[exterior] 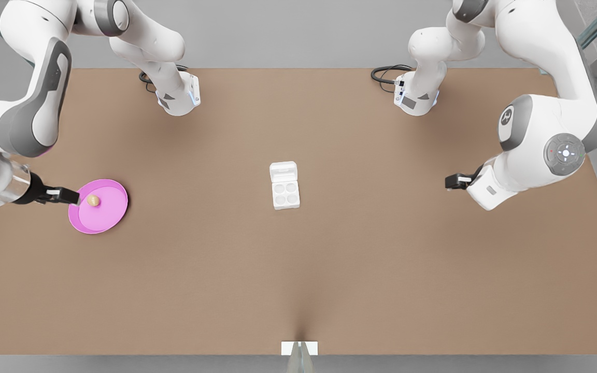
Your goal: Pack egg into the box and close the box lid
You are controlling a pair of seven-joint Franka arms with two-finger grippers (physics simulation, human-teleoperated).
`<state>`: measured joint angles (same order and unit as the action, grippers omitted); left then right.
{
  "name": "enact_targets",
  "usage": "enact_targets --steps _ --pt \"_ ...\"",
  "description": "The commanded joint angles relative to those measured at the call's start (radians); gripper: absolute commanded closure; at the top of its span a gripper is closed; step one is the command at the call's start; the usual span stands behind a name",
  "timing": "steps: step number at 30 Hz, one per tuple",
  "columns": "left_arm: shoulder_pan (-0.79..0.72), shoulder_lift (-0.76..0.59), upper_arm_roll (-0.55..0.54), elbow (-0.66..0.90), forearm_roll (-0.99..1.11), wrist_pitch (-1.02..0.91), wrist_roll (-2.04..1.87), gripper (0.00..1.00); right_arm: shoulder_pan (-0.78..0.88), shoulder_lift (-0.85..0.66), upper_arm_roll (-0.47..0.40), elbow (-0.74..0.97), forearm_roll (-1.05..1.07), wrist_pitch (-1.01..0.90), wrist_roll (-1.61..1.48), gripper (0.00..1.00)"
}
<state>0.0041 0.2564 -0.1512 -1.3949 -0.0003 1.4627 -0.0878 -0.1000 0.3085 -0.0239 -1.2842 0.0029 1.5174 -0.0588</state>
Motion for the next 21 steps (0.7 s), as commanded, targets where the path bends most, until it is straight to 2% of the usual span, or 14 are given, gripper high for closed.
enact_targets --steps 1,4,7,11,12,13,14,15,16,17,19,21 --pt "-0.007 0.003 -0.001 0.005 0.002 0.111 -0.125 0.00 0.010 -0.003 0.004 0.003 -0.001 0.092 -0.069 0.00" --pt "-0.018 -0.011 -0.001 0.004 -0.001 0.085 -0.180 0.00 -0.009 0.012 0.002 -0.010 -0.001 0.089 -0.078 0.00" --pt "-0.042 -0.005 -0.001 -0.009 0.043 0.028 -0.202 0.00 -0.086 0.181 -0.002 -0.021 0.012 -0.009 -0.072 0.00" --pt "-0.092 0.001 -0.002 -0.006 0.043 0.022 -0.208 0.00 -0.145 0.377 -0.005 -0.010 -0.001 0.024 -0.067 0.00" --pt "-0.127 0.003 -0.004 -0.010 0.042 0.008 -0.208 0.00 -0.165 0.374 -0.005 -0.026 -0.015 0.085 -0.064 0.00" --pt "-0.158 0.015 -0.004 -0.009 0.042 0.022 -0.210 0.00 -0.204 0.325 0.004 -0.196 -0.017 0.305 -0.081 0.00" --pt "-0.142 0.027 -0.004 -0.001 0.040 0.047 -0.197 0.00 -0.247 0.233 0.010 -0.337 -0.032 0.405 -0.102 0.00" --pt "-0.144 0.026 -0.002 -0.006 0.042 0.044 -0.196 0.00 -0.268 0.081 0.033 -0.552 -0.073 0.541 -0.107 0.00" --pt "-0.145 0.020 -0.002 -0.004 0.043 0.039 -0.196 0.00 -0.409 -0.058 0.137 -0.786 -0.072 0.708 -0.102 0.00" --pt "-0.139 0.015 -0.002 0.002 0.046 0.041 -0.184 0.00 -0.425 -0.069 0.148 -0.791 -0.075 0.670 -0.104 0.00" --pt "-0.144 0.017 0.001 -0.003 0.046 0.039 -0.181 0.00 -0.466 -0.063 0.162 -0.880 -0.077 0.846 -0.104 0.00" --pt "-0.148 0.017 -0.001 0.002 0.048 0.041 -0.179 0.00 -0.475 0.029 0.162 -0.825 -0.078 0.935 -0.107 0.00"
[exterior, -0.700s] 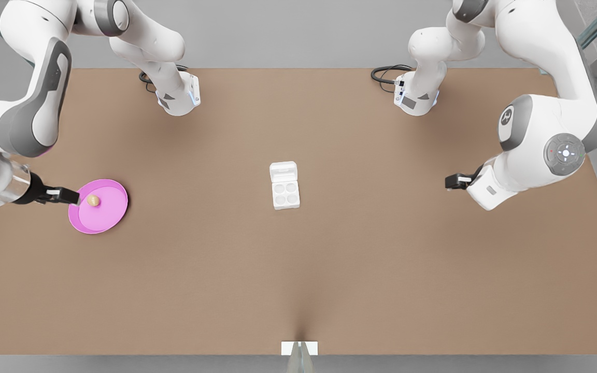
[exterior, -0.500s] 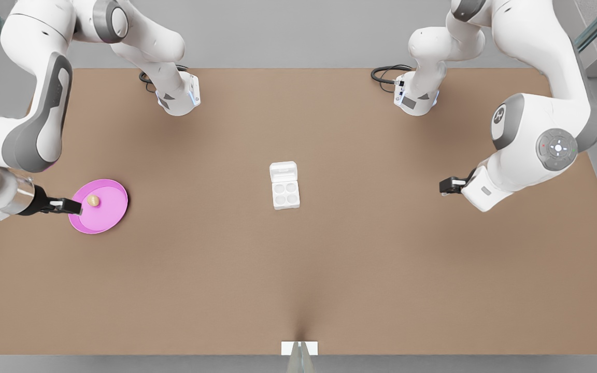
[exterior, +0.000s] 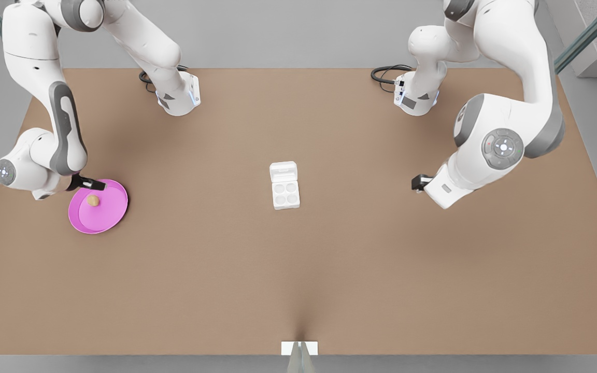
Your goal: Pack egg into the box and close the box lid
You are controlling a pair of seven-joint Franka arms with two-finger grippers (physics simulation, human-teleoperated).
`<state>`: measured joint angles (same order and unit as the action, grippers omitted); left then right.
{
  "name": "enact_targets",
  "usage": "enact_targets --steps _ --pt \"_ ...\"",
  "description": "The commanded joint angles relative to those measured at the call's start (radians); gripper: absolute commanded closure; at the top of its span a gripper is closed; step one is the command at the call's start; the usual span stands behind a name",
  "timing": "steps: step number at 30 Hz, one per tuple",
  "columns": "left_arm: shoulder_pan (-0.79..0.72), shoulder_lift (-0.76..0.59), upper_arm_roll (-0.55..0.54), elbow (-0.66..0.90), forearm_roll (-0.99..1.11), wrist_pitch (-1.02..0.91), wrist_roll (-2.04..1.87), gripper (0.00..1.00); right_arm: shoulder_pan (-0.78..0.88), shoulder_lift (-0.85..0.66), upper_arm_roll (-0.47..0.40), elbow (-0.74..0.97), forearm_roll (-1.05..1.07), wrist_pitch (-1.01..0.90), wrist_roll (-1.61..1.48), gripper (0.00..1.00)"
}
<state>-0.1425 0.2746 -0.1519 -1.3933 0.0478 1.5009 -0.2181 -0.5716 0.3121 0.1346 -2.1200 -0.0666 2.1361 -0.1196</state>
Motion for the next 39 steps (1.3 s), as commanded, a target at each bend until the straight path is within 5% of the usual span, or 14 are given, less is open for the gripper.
enact_targets --steps 1,4,5,6,9,10,11,19,23,39 --pt "-0.005 0.002 -0.008 0.002 0.050 0.007 -0.049 0.00 -0.016 0.030 0.003 0.009 -0.009 0.314 -0.052 0.00" --pt "0.006 0.009 -0.015 0.002 0.053 0.010 -0.026 0.00 -0.139 0.064 0.045 0.034 -0.225 0.312 -0.118 0.00" --pt "0.006 0.011 -0.014 0.000 0.053 0.010 -0.027 0.00 -0.274 0.081 0.187 0.034 -0.282 0.323 -0.124 0.00" --pt "0.007 0.011 -0.015 -0.003 0.053 0.009 -0.027 0.00 -0.286 0.073 0.229 0.026 -0.285 0.311 -0.112 0.00" --pt "0.009 0.009 -0.012 -0.003 0.055 0.007 -0.029 0.00 -0.300 0.088 0.264 0.009 -0.295 0.337 -0.101 0.00" --pt "0.009 0.011 -0.014 -0.003 0.055 0.009 -0.029 0.00 -0.447 0.114 0.439 0.003 -0.308 0.335 -0.061 0.00" --pt "0.009 0.011 -0.014 -0.003 0.055 0.007 -0.029 0.00 -0.462 0.134 0.451 0.002 -0.363 0.337 -0.060 0.00" --pt "0.009 0.012 -0.014 -0.007 0.056 0.007 -0.029 0.00 -0.442 0.105 0.496 -0.064 -0.275 0.375 0.006 0.00" --pt "0.004 0.023 -0.014 0.000 0.099 0.009 -0.026 0.00 -0.482 0.120 0.477 0.003 -0.404 0.214 0.009 0.00" --pt "0.000 0.037 -0.014 -0.006 0.099 0.018 -0.027 0.00 -0.551 0.134 0.480 -0.090 -0.458 0.332 0.011 0.00"
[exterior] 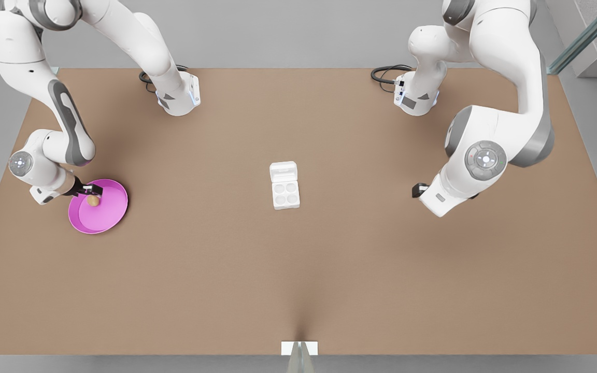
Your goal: Pack egg into the box and close the box lid
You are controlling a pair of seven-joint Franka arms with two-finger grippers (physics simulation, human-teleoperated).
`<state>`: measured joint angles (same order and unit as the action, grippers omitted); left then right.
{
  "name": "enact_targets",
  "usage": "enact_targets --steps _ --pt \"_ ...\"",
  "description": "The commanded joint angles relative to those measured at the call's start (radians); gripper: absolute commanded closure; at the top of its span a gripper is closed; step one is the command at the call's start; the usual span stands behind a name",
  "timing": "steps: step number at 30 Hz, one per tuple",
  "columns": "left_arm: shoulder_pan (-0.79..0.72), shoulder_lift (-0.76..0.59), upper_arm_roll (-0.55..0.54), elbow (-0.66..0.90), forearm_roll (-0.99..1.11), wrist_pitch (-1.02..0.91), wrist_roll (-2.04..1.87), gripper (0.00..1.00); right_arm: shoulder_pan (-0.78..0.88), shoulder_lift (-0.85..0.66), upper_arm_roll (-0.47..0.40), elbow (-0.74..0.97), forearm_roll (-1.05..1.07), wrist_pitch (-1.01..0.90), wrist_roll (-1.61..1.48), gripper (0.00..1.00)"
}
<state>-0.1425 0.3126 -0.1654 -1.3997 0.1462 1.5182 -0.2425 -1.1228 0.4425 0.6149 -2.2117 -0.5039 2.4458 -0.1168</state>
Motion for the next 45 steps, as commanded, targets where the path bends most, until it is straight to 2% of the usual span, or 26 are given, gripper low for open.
enact_targets --steps 1,19,20,21,22,27,30,33,37,45 --pt "0.000 -0.003 0.000 0.001 0.001 -0.001 -0.003 0.00 -0.006 0.005 0.000 0.000 -0.022 0.032 0.008 0.00" --pt "-0.023 -0.001 -0.003 -0.002 0.027 0.000 -0.018 0.00 -0.018 0.090 -0.001 0.012 -0.076 0.062 0.008 0.00" --pt "-0.022 0.000 -0.003 -0.004 0.029 0.000 -0.018 0.00 -0.020 0.091 -0.003 0.012 -0.077 0.065 0.008 0.01" --pt "-0.022 -0.001 -0.003 -0.002 0.029 0.000 -0.017 0.00 -0.020 0.091 -0.003 0.015 -0.077 0.067 0.008 0.11" --pt "-0.022 -0.001 -0.003 -0.002 0.029 -0.001 -0.017 0.00 -0.020 0.094 -0.003 0.015 -0.081 0.067 0.006 0.15" --pt "-0.023 -0.001 -0.003 -0.002 0.030 0.000 -0.018 0.00 -0.028 0.097 -0.003 0.033 -0.084 0.065 0.006 0.16" --pt "-0.020 0.000 -0.003 -0.002 0.030 0.002 -0.018 0.00 -0.026 0.099 -0.003 0.035 -0.084 0.067 0.006 0.30" --pt "-0.020 0.002 -0.003 -0.002 0.032 0.004 -0.018 0.00 -0.026 0.097 -0.003 0.030 -0.082 0.068 0.008 0.31" --pt "-0.020 0.002 -0.003 -0.001 0.033 0.004 -0.017 0.00 -0.028 0.096 -0.003 0.029 -0.082 0.068 0.008 0.52" --pt "-0.019 0.003 -0.003 -0.001 0.033 0.007 -0.017 0.00 -0.026 0.045 0.000 0.024 -0.076 0.050 0.006 0.56"
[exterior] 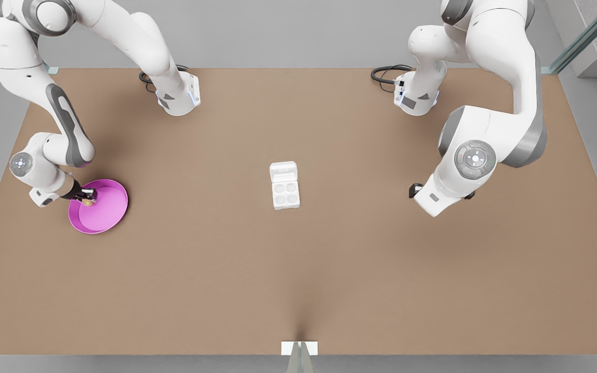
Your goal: Pack egg into the box and close the box lid
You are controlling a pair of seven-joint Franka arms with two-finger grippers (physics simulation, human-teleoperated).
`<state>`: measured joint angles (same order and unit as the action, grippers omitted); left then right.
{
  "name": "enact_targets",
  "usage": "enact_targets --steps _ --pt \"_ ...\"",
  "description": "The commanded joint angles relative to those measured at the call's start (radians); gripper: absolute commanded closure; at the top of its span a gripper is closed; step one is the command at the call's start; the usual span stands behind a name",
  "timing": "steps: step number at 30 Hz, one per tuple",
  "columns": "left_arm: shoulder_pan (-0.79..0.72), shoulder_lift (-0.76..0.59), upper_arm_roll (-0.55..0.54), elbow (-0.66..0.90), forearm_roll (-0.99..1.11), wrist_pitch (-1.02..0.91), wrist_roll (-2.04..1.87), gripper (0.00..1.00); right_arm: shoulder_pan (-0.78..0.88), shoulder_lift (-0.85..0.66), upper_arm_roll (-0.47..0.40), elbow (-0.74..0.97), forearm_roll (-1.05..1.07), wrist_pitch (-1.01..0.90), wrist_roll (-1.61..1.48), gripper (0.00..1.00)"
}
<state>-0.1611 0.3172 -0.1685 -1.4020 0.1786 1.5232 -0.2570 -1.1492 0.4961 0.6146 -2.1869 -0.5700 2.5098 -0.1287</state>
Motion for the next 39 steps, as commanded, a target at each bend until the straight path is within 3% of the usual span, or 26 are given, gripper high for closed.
enact_targets --steps 1,4,9,13,15,17,20,22,26,39 --pt "0.000 -0.001 0.000 0.000 0.001 0.000 -0.002 0.00 0.003 -0.025 0.004 -0.001 -0.007 -0.035 0.020 0.56" --pt "-0.002 -0.001 0.000 0.000 0.001 0.000 -0.002 0.00 0.054 -0.051 0.050 0.009 0.051 -0.118 0.081 0.55" --pt "0.000 -0.001 0.000 0.000 0.001 0.000 -0.002 0.00 0.440 -0.111 0.034 0.111 0.305 -0.284 0.334 0.55" --pt "0.002 0.003 0.000 0.000 -0.001 0.000 -0.004 0.00 1.144 -0.070 -0.420 0.302 0.549 -0.345 0.448 0.55" --pt "0.003 0.006 0.000 0.000 0.001 0.002 -0.002 0.00 1.398 -0.039 -0.565 0.369 0.645 -0.373 0.497 0.54" --pt "0.003 0.006 0.000 0.001 0.001 0.002 -0.002 0.00 1.589 -0.019 -0.680 0.409 0.736 -0.399 0.558 0.54" --pt "0.003 0.005 0.000 0.001 0.001 0.000 -0.002 0.00 1.757 0.007 -0.736 0.450 0.832 -0.433 0.644 0.54" --pt "0.003 0.005 0.000 0.001 0.001 0.000 -0.002 0.00 1.925 0.045 -0.860 0.515 0.953 -0.456 0.685 0.54" --pt "0.002 0.013 0.000 0.003 0.001 0.002 -0.004 0.00 2.119 0.094 -1.009 0.564 1.108 -0.491 0.702 0.54" --pt "0.005 0.017 0.000 0.005 0.002 0.003 -0.002 0.00 2.194 0.202 -1.035 0.722 1.174 -0.523 0.814 0.54"
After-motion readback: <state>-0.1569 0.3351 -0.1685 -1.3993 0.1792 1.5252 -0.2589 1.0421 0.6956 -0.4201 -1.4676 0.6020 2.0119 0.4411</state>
